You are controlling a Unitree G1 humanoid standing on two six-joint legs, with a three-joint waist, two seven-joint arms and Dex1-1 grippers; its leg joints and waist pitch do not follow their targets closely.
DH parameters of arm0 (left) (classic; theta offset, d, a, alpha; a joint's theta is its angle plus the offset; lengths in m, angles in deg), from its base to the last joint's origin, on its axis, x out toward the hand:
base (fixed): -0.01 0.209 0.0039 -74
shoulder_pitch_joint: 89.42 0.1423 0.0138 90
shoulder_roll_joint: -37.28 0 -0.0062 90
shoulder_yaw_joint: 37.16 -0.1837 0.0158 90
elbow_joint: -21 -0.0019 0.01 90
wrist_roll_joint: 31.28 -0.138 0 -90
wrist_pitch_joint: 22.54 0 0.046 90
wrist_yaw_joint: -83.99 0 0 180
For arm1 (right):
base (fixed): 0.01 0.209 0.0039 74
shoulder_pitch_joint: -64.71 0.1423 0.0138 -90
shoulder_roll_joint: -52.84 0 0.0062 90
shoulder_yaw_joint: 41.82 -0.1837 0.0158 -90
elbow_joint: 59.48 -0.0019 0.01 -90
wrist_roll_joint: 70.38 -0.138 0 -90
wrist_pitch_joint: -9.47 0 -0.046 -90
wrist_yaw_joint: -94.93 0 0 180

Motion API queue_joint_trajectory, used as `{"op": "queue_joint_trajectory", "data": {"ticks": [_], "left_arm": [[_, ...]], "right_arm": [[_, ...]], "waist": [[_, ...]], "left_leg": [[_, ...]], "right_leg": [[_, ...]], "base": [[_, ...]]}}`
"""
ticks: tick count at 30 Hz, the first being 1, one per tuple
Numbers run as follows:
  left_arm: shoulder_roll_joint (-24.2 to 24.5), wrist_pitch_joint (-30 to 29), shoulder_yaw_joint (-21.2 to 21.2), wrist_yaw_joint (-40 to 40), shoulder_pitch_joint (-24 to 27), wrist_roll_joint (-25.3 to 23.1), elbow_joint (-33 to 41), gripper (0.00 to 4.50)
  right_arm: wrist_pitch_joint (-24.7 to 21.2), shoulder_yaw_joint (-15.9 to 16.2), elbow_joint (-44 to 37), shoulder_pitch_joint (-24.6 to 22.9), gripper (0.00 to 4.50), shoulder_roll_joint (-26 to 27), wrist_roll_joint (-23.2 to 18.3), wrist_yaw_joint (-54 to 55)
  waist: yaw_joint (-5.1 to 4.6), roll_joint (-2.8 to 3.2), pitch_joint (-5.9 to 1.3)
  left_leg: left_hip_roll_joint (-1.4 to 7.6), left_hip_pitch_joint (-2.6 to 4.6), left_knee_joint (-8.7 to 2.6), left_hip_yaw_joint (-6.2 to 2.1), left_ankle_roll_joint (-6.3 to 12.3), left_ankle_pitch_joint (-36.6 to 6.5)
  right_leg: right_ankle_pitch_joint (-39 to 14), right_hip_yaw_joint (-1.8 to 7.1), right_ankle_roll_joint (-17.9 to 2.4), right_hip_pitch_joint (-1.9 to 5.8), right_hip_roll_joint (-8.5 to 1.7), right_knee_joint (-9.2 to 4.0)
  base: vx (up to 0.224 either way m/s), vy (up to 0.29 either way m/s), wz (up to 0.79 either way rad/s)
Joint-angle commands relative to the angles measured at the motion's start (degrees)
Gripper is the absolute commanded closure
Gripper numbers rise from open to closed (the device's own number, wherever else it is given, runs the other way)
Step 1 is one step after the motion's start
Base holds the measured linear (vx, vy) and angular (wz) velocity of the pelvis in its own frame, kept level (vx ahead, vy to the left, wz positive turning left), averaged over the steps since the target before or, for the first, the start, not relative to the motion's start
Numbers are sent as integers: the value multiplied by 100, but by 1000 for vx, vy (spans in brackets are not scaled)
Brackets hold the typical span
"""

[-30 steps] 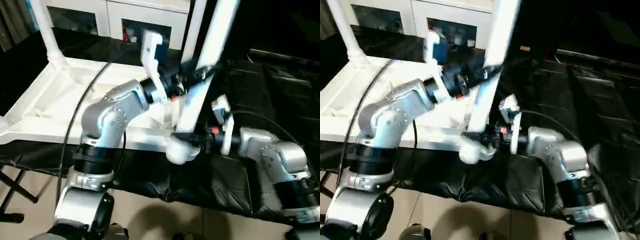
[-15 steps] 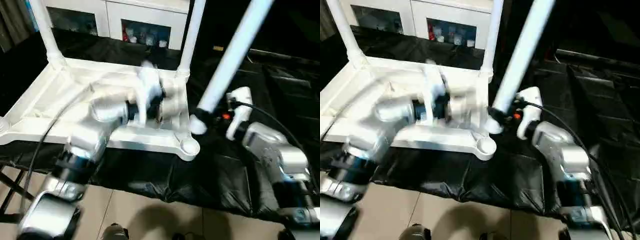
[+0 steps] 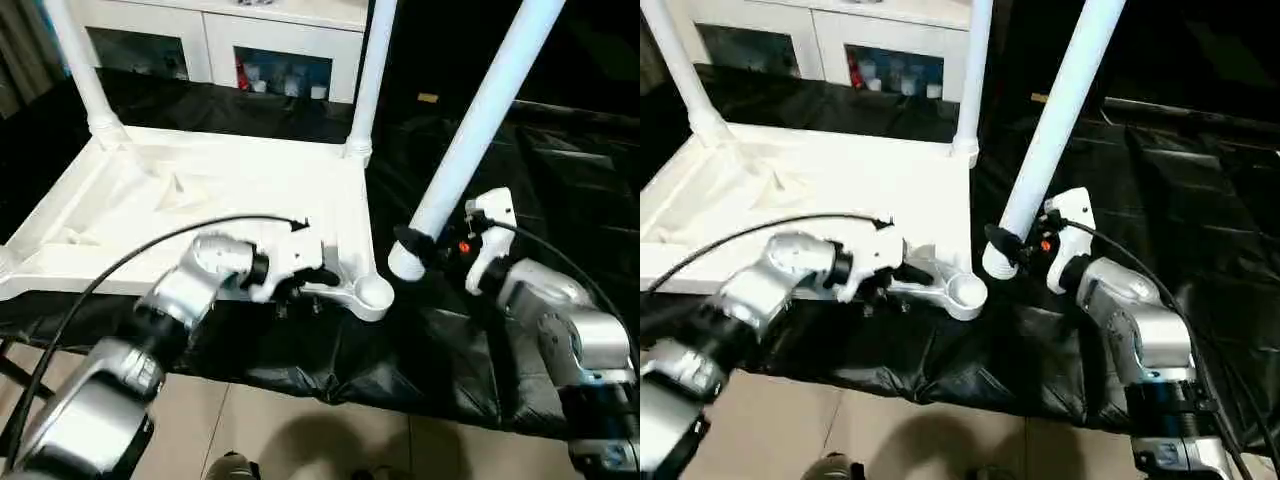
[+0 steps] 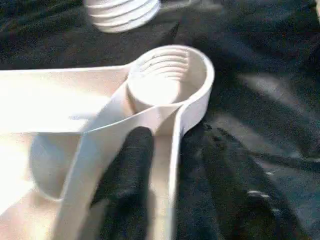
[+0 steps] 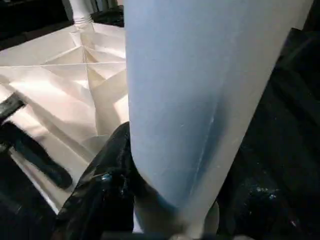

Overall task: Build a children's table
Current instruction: Pick table leg, then insert table leg to table base

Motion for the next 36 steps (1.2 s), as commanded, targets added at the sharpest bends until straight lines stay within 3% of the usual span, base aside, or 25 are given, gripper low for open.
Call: {"op": "queue_joint_trajectory", "data": {"ticks": [1, 5, 8, 10, 11, 17, 21, 25, 30, 36], "left_arm": [[-21, 172, -31, 105, -128, -99, -217, 309], [15, 429, -92, 245, -310, -309, -701, 326], [34, 518, -90, 226, -377, -403, -898, 367], [34, 631, -87, 217, -431, -465, -1069, 366], [20, 740, -82, 230, -481, -507, -1237, 394], [-18, 895, 5, 346, -578, -540, -1577, 432], [-87, 445, 216, 375, -516, -322, -1435, 450], [-365, -186, 469, -81, -384, -133, -1210, 450], [-608, -601, 422, -475, -74, -158, -720, 450], [-693, -783, 414, -584, 314, -295, -68, 450]], "right_arm": [[13, -43, -175, -6, 263, -77, 18, -64], [-6, -15, -199, -14, 263, -111, 3, -116], [-11, -8, -209, -19, 263, -124, -1, -126], [-15, -2, -227, -28, 263, -131, -1, -135], [-21, 4, -245, -36, 263, -133, -3, -138], [-56, 27, -285, -32, 263, -130, -17, -197], [-127, 78, -324, -20, 263, -115, -84, -289], [-177, 150, -274, 80, 263, -12, -111, -294], [25, 256, 76, 243, 263, 102, 83, -246], [185, 314, 372, 396, 263, 144, 220, -234]], "waist": [[10, 39, -523], [11, 66, -523], [9, 54, -516], [6, 58, -516], [6, 55, -509], [-1, 29, -497], [-25, 28, -498], [-32, 7, -503], [-35, -20, -520], [-39, -1, -507]], "left_leg": [[38, 112, -433, -26, -259, -1350], [42, 128, -434, -28, -254, -1404], [45, 129, -436, -27, -256, -1443], [53, 129, -437, -30, -257, -1455], [42, 134, -438, -25, -250, -1496], [43, 139, -442, -33, -254, -1607], [52, 120, -449, -47, -248, -1543], [59, 121, -431, -35, -188, -1478], [57, 106, -416, -22, -101, -1285], [66, 107, -434, -21, -89, -1293]], "right_leg": [[-1350, 146, -988, 351, -328, -474], [-1397, 146, -1017, 344, -338, -481], [-1426, 144, -1054, 343, -342, -491], [-1402, 145, -1080, 340, -345, -491], [-1482, 141, -1070, 332, -336, -505], [-1787, 142, -1014, 329, -357, -534], [-1740, 137, -1041, 345, -364, -512], [-1659, 134, -1146, 342, -365, -503], [-1369, 137, -1200, 351, -357, -483], [-1564, 137, -1112, 343, -359, -511]], "base": [[0, 0, 0], [0, 0, 0], [0, 0, 0], [0, 0, 0], [0, 0, 0], [0, 0, 0], [0, 0, 0], [0, 0, 0], [0, 0, 0], [0, 0, 0]]}}
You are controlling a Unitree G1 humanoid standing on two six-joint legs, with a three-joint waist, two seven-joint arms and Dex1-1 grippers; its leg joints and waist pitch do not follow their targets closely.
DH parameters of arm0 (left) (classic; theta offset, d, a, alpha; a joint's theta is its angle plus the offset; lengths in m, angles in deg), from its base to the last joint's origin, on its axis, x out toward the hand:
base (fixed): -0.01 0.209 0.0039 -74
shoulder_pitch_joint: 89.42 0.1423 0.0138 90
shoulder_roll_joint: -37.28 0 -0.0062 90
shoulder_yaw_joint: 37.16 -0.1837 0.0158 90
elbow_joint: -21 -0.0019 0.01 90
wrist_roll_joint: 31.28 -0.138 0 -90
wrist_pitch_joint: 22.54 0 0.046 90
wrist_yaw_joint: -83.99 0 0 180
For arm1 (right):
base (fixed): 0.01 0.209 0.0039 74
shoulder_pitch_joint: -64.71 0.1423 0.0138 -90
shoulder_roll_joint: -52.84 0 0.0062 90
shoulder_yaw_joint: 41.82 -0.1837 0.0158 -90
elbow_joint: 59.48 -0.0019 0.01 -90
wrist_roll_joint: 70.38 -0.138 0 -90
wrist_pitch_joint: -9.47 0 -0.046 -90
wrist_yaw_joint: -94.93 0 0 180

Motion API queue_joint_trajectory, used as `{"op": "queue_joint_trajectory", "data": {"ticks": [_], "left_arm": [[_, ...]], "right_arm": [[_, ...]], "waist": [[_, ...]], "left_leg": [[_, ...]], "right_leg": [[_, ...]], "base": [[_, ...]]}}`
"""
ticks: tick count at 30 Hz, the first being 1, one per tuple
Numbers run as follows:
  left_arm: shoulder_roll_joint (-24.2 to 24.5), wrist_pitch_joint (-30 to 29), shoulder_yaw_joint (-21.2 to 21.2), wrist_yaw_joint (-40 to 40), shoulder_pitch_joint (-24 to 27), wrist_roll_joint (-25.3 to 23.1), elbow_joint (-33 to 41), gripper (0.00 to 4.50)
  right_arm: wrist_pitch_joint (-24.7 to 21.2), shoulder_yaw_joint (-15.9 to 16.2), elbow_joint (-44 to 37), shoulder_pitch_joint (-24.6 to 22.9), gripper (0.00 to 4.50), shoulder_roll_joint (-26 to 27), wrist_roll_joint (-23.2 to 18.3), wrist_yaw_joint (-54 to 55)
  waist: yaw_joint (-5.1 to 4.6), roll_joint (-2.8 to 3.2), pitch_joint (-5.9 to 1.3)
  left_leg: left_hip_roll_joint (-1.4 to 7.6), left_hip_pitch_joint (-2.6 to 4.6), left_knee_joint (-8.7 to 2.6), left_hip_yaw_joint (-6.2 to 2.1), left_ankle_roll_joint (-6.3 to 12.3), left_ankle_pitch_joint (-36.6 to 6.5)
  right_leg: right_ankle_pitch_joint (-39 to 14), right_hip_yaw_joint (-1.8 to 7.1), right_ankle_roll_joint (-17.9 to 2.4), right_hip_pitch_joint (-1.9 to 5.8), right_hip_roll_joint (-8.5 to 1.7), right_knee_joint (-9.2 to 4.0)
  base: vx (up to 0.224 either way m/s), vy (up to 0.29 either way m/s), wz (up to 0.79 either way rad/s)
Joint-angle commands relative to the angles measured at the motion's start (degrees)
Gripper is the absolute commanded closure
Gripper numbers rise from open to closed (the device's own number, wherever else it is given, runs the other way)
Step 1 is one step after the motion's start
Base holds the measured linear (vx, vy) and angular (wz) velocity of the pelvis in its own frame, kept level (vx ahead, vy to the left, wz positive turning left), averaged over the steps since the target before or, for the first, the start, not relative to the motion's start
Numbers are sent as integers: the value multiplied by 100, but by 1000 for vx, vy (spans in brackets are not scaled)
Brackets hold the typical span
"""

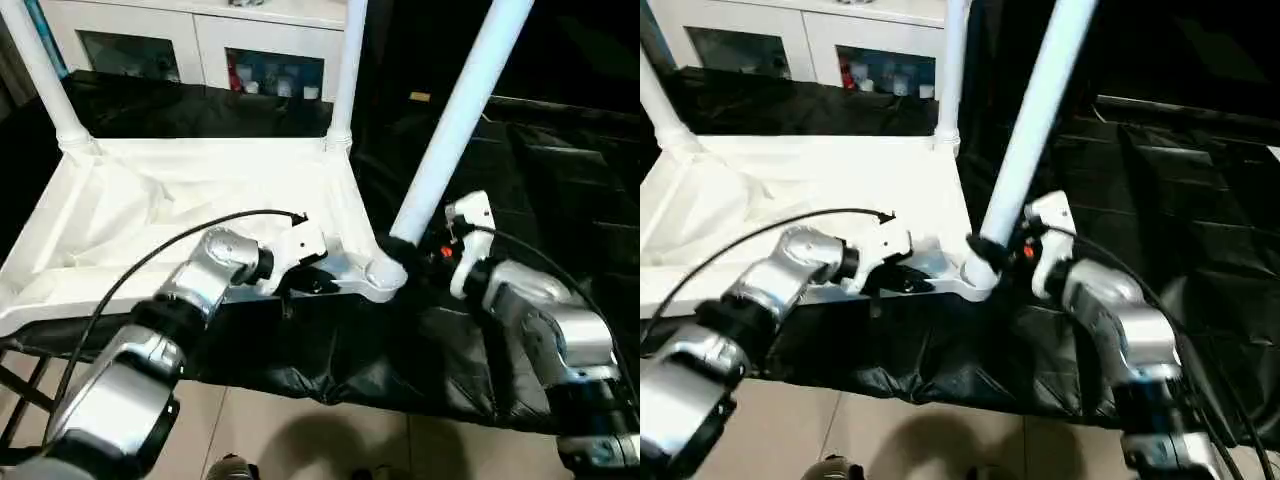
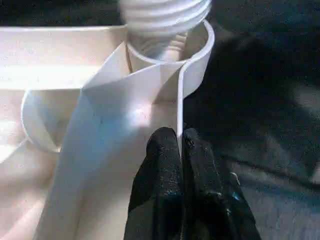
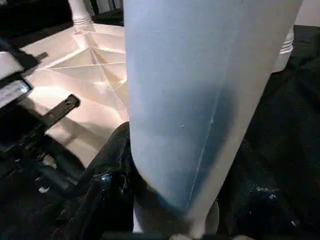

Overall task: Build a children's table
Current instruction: Insert table leg to table base

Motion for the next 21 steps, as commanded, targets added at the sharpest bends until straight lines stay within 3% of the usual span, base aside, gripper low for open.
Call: {"op": "queue_joint_trajectory", "data": {"ticks": [1, 4, 6, 7, 8, 15, 21], "left_arm": [[-85, 93, -5, -138, 258, -14, 109, 450], [-69, 194, 30, -228, 291, -41, 80, 450], [-48, 139, 46, -185, 294, -8, 85, 450], [-7, 132, 60, -179, 277, -15, 48, 405], [-2, 138, 61, -184, 273, -19, 38, 393], [132, 331, 142, -337, 205, -202, -159, 389], [114, 401, 227, -159, -47, -143, -536, 387]], "right_arm": [[86, 38, 61, 85, 264, -26, 48, -26], [63, 86, 79, 84, 264, -35, 57, -72], [57, 98, 75, 78, 264, -33, 59, -88], [61, 109, 72, 66, 264, -30, 71, -102], [62, 110, 72, 64, 264, -31, 73, -104], [167, 147, 170, 61, 264, -30, 150, -153], [181, 149, 168, 54, 264, -66, 168, -185]], "waist": [[14, -47, -484], [17, -42, -481], [17, -36, -488], [15, -35, -489], [16, -30, -487], [13, -22, -479], [-3, -25, -458]], "left_leg": [[59, 91, -420, -18, -94, -1340], [58, 95, -431, -27, -100, -1375], [59, 98, -433, -27, -112, -1378], [60, 99, -434, -28, -111, -1383], [61, 98, -435, -29, -112, -1393], [53, 104, -441, -31, -137, -1506], [37, 110, -448, -47, -180, -1703]], "right_leg": [[-1665, 137, -1051, 333, -346, -509], [-1885, 138, -897, 320, -344, -527], [-1809, 139, -913, 317, -343, -517], [-1767, 139, -931, 316, -343, -511], [-1757, 140, -937, 315, -346, -512], [-1864, 136, -913, 301, -341, -535], [-2479, 126, -716, 281, -350, -601]], "base": [[0, 0, 0], [0, 0, 0], [0, 0, 0], [0, 0, 0], [0, 0, 0], [0, 0, 0], [0, 0, 0]]}}
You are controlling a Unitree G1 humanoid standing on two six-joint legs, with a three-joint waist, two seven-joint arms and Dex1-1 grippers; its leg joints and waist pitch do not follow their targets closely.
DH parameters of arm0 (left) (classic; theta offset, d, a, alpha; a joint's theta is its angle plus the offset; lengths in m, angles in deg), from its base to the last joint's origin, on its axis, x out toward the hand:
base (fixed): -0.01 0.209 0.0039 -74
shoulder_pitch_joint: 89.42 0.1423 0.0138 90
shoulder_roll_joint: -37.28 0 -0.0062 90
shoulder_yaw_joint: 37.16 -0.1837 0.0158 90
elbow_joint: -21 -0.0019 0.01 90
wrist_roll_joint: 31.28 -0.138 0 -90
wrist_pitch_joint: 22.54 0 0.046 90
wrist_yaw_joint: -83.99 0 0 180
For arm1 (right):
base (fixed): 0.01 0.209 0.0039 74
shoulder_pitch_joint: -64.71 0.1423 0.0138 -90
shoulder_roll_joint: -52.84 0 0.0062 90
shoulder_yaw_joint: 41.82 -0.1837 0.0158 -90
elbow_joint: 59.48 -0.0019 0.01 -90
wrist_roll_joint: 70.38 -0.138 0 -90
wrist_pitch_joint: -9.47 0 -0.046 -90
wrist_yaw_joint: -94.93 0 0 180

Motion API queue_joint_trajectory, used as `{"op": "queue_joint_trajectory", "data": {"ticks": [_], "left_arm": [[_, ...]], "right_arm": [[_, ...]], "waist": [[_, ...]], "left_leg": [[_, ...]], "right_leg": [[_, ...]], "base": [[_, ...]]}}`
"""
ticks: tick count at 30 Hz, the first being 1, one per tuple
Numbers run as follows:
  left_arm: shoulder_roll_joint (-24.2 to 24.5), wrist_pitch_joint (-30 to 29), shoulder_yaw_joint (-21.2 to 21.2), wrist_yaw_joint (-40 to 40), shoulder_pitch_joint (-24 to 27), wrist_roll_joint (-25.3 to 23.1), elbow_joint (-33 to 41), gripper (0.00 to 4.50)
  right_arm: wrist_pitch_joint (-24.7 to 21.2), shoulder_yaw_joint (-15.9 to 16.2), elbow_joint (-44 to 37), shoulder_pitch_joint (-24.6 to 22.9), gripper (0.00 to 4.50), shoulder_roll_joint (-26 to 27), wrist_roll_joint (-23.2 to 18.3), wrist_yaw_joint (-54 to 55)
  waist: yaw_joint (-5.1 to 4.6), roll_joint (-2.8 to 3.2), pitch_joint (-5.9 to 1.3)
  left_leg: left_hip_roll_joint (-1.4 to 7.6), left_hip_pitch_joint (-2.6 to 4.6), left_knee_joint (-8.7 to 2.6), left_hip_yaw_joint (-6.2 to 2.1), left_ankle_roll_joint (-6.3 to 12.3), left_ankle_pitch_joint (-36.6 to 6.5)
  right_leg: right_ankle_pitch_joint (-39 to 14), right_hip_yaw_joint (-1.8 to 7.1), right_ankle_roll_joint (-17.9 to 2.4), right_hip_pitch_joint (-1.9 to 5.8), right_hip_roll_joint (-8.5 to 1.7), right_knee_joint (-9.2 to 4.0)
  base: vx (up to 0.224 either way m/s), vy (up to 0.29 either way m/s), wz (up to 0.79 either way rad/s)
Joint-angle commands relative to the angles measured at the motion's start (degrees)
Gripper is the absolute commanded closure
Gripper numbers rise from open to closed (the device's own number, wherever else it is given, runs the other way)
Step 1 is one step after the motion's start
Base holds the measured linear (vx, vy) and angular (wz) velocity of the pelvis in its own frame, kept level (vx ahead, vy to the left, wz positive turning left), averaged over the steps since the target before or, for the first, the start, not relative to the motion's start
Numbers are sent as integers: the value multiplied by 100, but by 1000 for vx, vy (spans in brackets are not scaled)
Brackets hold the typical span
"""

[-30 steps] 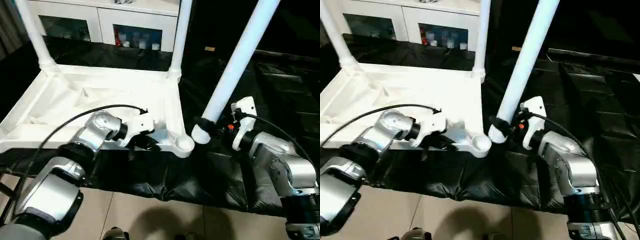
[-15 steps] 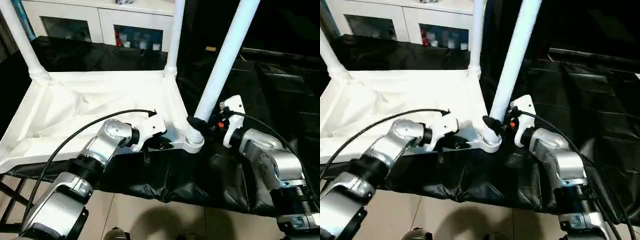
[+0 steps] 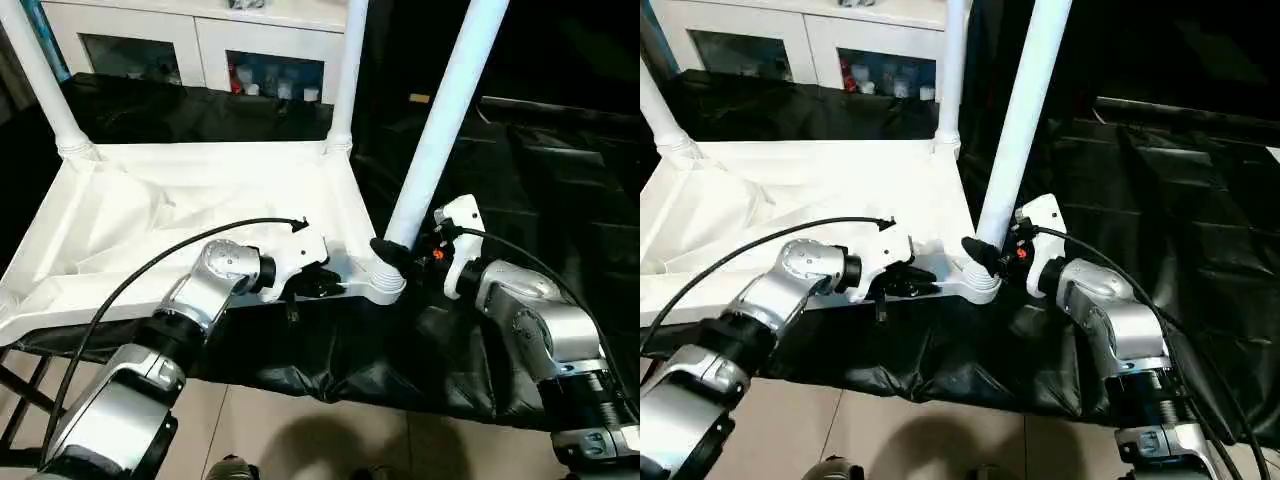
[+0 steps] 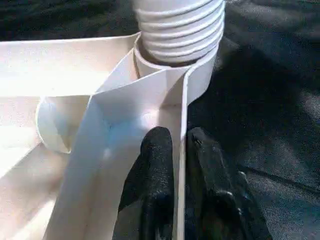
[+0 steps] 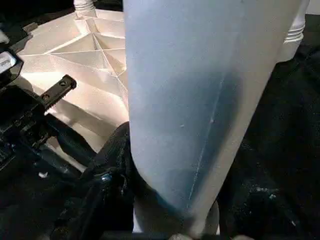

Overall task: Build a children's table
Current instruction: Insert table leg to table base

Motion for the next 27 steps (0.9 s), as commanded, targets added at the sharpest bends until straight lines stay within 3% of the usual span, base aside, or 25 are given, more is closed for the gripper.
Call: {"op": "queue_joint_trajectory", "data": {"ticks": [1, 6, 8, 13, 20, 27], "left_arm": [[56, -50, 53, 14, -75, -101, -228, 387], [118, 52, -24, 169, -207, -180, -478, 387], [147, 28, -27, 314, -251, -158, -562, 424], [150, -87, 26, 500, -295, -88, -653, 449], [147, -82, 70, 657, -356, -74, -778, 450], [145, -383, 212, 772, -133, 175, -203, 450]], "right_arm": [[82, -20, -46, 21, 264, -66, 28, -41], [76, -20, -55, 1, 264, -96, 33, -69], [89, -31, -18, 9, 264, -104, 35, -73], [104, -41, 49, 26, 264, -80, 61, -88], [113, 17, 174, 148, 264, -6, 96, -152], [165, 85, 373, 314, 264, 62, 138, -206]], "waist": [[20, -14, -456], [11, -6, -453], [8, -10, -454], [12, -8, -470], [19, -14, -477], [1, -2, -483]], "left_leg": [[44, 112, -451, -49, -185, -1734], [40, 114, -460, -61, -179, -1796], [39, 117, -463, -62, -187, -1829], [51, 102, -471, -59, -172, -1711], [52, 104, -459, -42, -133, -1617], [73, 92, -471, -54, -161, -1592]], "right_leg": [[-2548, 129, -724, 274, -361, -608], [-2615, 121, -700, 262, -356, -629], [-2595, 117, -720, 262, -356, -627], [-2201, 119, -882, 289, -360, -585], [-1941, 126, -1017, 300, -361, -562], [-1824, 127, -1083, 321, -373, -528]], "base": [[0, 0, 0], [0, 0, 0], [0, 0, 0], [0, 0, 0], [0, 0, 0], [0, 0, 0]]}}
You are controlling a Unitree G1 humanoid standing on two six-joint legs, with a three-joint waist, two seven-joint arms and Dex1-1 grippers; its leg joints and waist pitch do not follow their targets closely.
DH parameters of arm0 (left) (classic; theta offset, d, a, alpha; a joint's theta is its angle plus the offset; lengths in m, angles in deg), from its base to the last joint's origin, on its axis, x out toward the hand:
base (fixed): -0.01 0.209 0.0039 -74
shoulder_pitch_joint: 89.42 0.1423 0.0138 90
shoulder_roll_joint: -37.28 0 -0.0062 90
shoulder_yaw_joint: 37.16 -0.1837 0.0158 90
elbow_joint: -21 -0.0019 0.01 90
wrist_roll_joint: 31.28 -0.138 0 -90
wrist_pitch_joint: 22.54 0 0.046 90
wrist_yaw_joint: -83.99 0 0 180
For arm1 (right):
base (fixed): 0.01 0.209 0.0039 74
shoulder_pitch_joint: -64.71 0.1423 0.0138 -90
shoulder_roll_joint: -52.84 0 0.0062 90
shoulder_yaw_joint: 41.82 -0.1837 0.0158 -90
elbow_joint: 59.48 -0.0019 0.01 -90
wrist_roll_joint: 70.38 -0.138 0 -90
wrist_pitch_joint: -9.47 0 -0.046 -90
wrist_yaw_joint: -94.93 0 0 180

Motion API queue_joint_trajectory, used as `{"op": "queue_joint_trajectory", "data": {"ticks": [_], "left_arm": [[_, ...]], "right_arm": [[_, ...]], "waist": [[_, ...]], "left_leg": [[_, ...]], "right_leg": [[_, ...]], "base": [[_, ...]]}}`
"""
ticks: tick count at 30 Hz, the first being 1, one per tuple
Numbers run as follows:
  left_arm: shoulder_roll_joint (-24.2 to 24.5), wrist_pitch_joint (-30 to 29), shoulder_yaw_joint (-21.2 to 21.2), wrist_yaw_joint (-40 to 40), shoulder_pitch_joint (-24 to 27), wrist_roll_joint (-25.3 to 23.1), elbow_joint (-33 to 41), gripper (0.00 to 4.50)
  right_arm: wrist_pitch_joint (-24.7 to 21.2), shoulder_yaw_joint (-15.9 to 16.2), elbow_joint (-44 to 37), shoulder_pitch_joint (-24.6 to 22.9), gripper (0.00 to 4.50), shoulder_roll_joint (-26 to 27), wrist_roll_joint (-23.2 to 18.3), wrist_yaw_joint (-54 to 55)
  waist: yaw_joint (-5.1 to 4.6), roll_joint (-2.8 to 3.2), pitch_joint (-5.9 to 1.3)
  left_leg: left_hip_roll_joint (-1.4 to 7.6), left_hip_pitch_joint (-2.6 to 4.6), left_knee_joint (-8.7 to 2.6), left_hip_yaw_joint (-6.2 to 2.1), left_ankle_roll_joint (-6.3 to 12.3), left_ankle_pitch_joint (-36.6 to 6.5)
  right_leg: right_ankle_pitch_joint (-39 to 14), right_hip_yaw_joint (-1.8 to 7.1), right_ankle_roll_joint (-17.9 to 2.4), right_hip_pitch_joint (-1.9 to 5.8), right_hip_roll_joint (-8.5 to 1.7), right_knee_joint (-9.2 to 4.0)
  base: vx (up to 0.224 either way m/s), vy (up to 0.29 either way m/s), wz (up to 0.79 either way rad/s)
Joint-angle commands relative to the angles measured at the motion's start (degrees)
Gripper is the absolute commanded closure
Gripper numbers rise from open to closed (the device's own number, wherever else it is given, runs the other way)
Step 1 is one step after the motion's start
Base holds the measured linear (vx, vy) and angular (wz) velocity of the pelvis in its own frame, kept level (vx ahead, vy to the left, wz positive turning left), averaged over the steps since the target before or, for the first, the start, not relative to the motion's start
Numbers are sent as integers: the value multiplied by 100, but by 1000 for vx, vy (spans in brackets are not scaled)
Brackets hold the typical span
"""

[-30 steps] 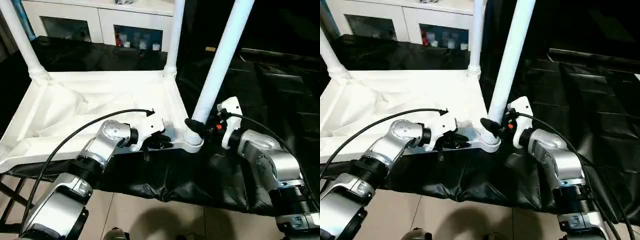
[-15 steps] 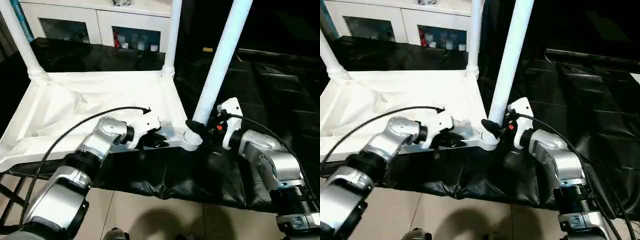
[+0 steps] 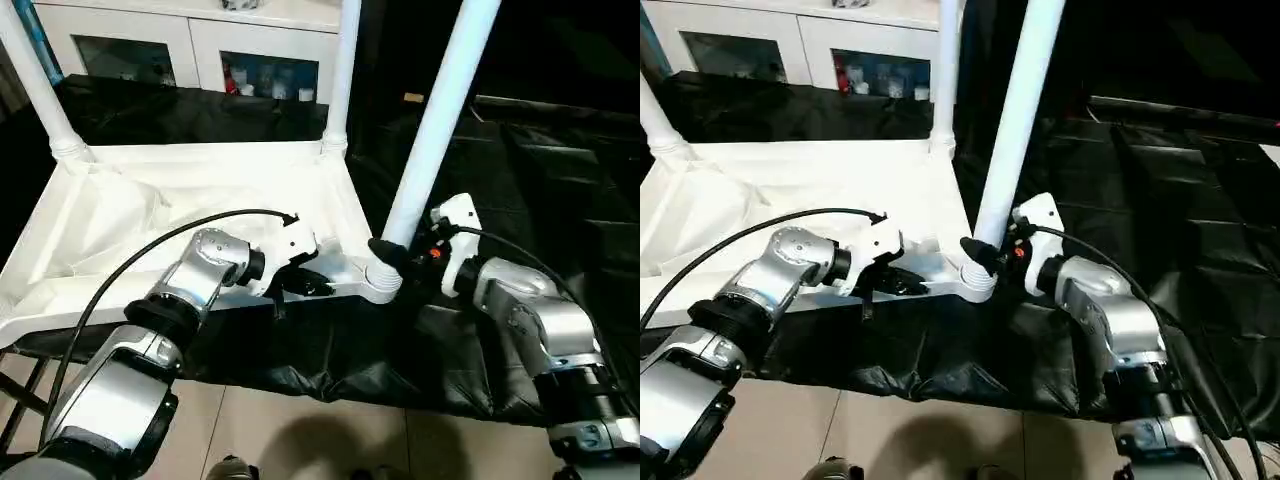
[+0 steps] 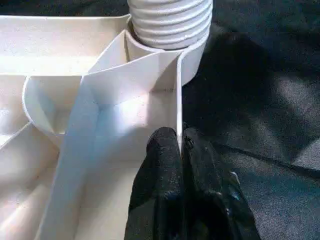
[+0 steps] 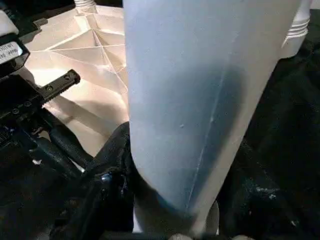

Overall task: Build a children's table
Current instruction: Insert table leg to table base

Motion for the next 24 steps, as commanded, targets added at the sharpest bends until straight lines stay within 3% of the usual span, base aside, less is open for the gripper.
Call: {"op": "queue_joint_trajectory", "data": {"ticks": [1, 4, 5, 7, 15, 24], "left_arm": [[21, -142, 85, 30, 151, 182, 187, 450], [24, -176, 116, 3, 203, 211, 299, 450], [36, -199, 143, -34, 244, 218, 384, 450], [66, -257, 178, -62, 341, 241, 561, 450], [109, -545, 270, -101, 651, 281, 1138, 450], [119, -671, 284, -331, 813, 186, 1467, 450]], "right_arm": [[102, 43, 84, 108, 264, -9, 36, -44], [123, 55, 150, 103, 264, -4, 59, -58], [123, 56, 192, 92, 264, 7, 64, -61], [145, 45, 299, 61, 264, 38, 71, -52], [160, -88, 640, -34, 264, 183, -48, -99], [336, -340, 885, -407, 264, 226, -264, -280]], "waist": [[13, -8, -478], [19, -5, -481], [11, -45, -480], [10, -21, -476], [-52, -17, -457], [-53, -9, -486]], "left_leg": [[66, 86, -464, -36, -150, -1559], [60, 95, -456, -21, -120, -1505], [65, 91, -457, -14, -107, -1491], [68, 88, -461, -19, -104, -1478], [63, 99, -474, -24, -122, -1637], [62, 91, -476, -6, -17, -1453]], "right_leg": [[-1813, 136, -1074, 326, -367, -488], [-1642, 143, -1112, 324, -355, -481], [-1635, 139, -1116, 328, -354, -478], [-1751, 144, -1083, 327, -365, -482], [-2034, 137, -1021, 294, -348, -520], [-1723, 141, -1078, 316, -346, -510]], "base": [[0, 0, 0], [0, 0, 0], [0, 0, 0], [0, 0, 0], [0, 0, 0], [0, 0, 0]]}}
